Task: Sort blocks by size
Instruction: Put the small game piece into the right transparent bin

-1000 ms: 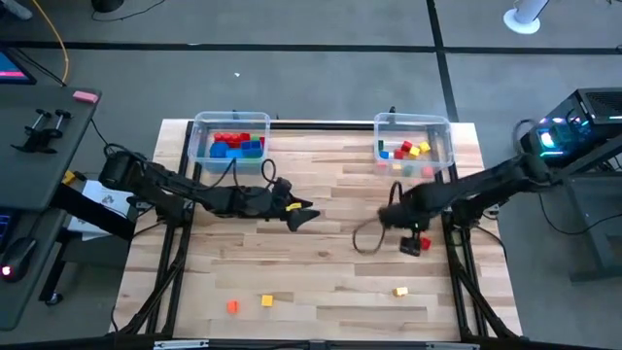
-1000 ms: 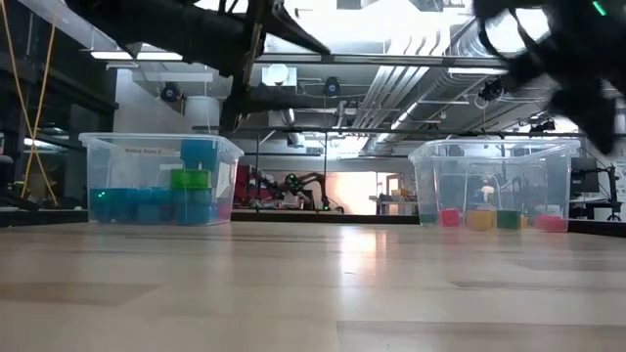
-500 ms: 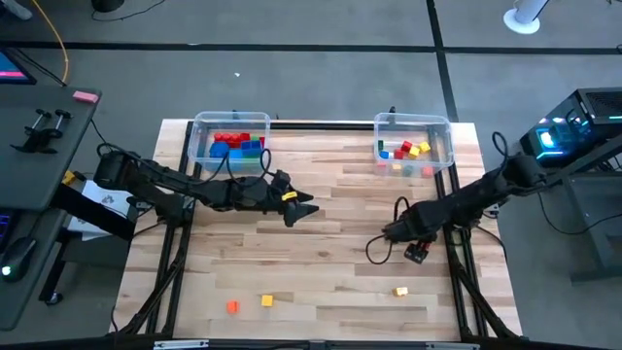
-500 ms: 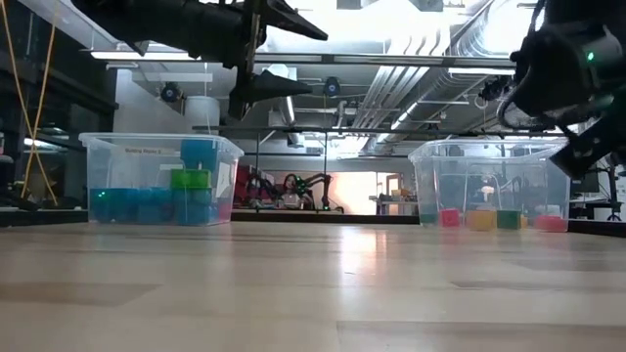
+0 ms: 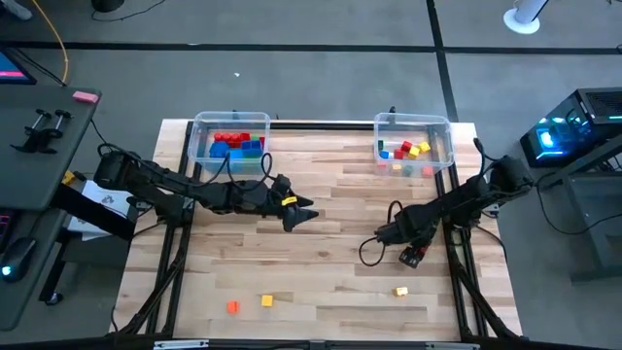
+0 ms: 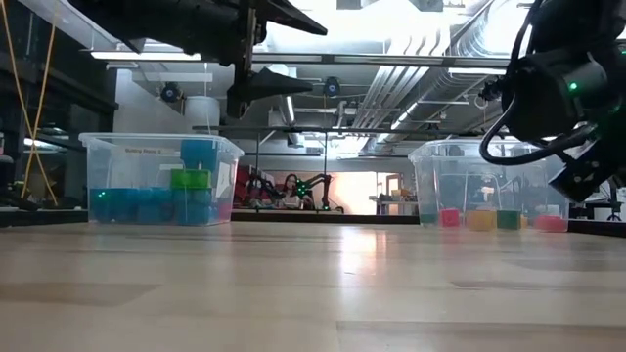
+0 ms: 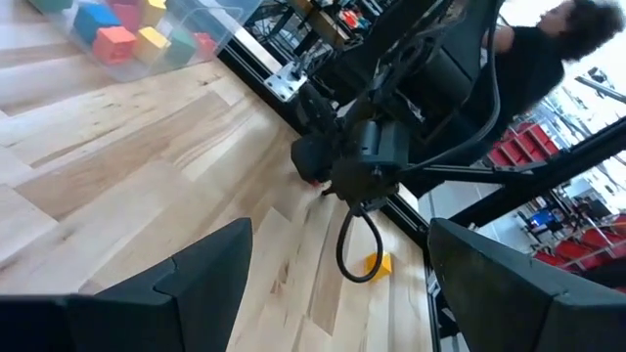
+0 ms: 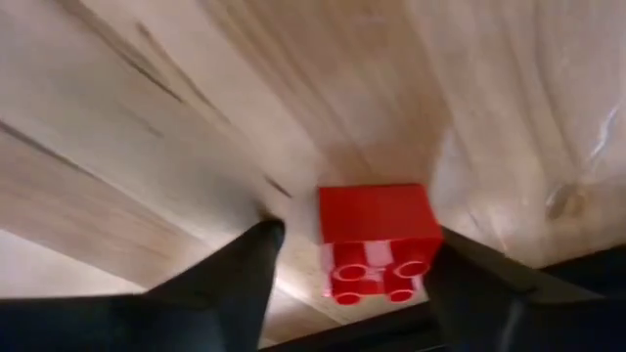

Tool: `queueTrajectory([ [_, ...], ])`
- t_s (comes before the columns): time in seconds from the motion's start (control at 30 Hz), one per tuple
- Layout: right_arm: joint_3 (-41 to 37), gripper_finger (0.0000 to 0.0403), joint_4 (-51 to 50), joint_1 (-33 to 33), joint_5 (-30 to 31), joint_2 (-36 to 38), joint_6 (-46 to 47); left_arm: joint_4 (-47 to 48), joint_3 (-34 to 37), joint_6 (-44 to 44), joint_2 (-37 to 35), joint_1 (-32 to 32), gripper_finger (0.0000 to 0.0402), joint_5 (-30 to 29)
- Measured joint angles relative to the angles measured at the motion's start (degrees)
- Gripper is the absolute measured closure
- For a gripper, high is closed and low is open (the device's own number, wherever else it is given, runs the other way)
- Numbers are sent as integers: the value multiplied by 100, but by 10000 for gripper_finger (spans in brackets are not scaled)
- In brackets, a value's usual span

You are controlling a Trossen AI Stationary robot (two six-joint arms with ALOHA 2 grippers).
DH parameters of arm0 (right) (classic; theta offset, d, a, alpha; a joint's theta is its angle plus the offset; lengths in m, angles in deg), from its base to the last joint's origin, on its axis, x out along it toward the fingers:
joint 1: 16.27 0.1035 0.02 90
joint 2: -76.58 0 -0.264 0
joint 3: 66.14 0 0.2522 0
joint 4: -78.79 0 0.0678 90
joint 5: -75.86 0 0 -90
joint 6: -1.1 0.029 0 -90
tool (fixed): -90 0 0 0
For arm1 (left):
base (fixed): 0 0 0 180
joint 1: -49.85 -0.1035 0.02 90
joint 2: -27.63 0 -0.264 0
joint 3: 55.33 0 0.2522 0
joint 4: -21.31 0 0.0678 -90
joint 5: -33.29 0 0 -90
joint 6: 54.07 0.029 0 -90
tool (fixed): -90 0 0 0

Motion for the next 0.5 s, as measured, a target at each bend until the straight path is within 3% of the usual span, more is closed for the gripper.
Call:
queueTrajectory([
  [0.17,175,269,-122,4,39,-1,-49,17,0,1,0,56,108,-1],
  [0.33,1161,267,-562,-17,361,-8,-632,-46,2,9,-84,43,108,113],
  [0.5,2866,267,-1102,-484,1583,-2,-1455,-163,2,287,-481,-111,108,399],
])
